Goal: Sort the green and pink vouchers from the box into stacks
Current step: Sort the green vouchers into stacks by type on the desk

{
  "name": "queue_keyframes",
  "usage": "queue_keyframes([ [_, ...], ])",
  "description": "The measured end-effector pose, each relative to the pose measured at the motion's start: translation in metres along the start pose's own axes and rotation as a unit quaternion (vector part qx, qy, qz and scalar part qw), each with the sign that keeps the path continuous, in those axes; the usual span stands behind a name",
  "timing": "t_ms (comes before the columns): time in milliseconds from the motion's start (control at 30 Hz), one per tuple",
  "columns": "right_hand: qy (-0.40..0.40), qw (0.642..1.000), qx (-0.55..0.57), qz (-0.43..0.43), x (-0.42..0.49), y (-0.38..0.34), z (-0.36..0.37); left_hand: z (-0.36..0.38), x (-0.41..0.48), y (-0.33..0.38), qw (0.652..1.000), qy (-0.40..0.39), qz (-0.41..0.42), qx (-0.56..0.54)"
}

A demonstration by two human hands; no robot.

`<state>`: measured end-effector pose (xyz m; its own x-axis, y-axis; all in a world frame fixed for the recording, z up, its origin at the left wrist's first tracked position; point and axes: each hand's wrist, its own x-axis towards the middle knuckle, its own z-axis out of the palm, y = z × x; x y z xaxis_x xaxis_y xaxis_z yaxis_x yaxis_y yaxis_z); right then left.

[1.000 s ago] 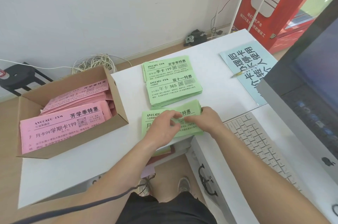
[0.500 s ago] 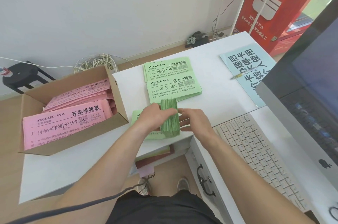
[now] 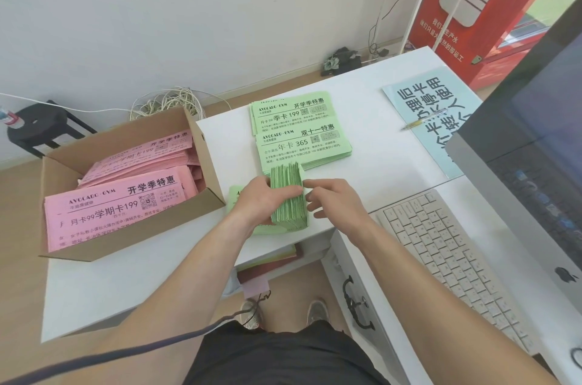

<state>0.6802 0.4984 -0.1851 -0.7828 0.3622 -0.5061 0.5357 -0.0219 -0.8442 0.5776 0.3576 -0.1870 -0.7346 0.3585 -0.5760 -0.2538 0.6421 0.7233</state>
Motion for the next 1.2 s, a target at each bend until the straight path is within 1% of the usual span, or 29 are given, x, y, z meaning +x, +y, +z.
queue_keyframes([
  [167, 0.01, 1.0, -0.01, -0.012, -0.002, 0.0, 0.003, 0.0, 0.003, -0.004, 1.0, -0.011, -0.005, -0.02],
  [300, 0.009, 1.0, -0.011, -0.012, -0.002, 0.0, 0.002, 0.004, 0.003, -0.003, 1.0, -0.002, 0.0, -0.007],
  [467, 0.006, 1.0, 0.014, -0.004, 0.0, 0.003, 0.003, 0.004, 0.004, -0.005, 0.999, -0.008, 0.0, -0.033],
  [700, 0.014, 0.998, 0.06, 0.011, 0.005, 0.012, 0.0, -0.001, 0.012, -0.014, 0.999, -0.023, 0.013, -0.027],
  [867, 0.023, 0.998, 0.065, 0.0, 0.008, 0.019, 0.001, -0.001, 0.015, -0.02, 0.999, -0.023, 0.023, -0.03],
  [1067, 0.027, 1.0, 0.013, 0.003, 0.013, 0.027, 0.0, 0.003, 0.019, -0.017, 0.999, 0.019, 0.034, -0.003],
  [1200, 0.036, 0.998, 0.036, 0.025, 0.018, 0.026, -0.01, 0.002, 0.021, -0.019, 0.999, 0.026, 0.041, -0.013],
])
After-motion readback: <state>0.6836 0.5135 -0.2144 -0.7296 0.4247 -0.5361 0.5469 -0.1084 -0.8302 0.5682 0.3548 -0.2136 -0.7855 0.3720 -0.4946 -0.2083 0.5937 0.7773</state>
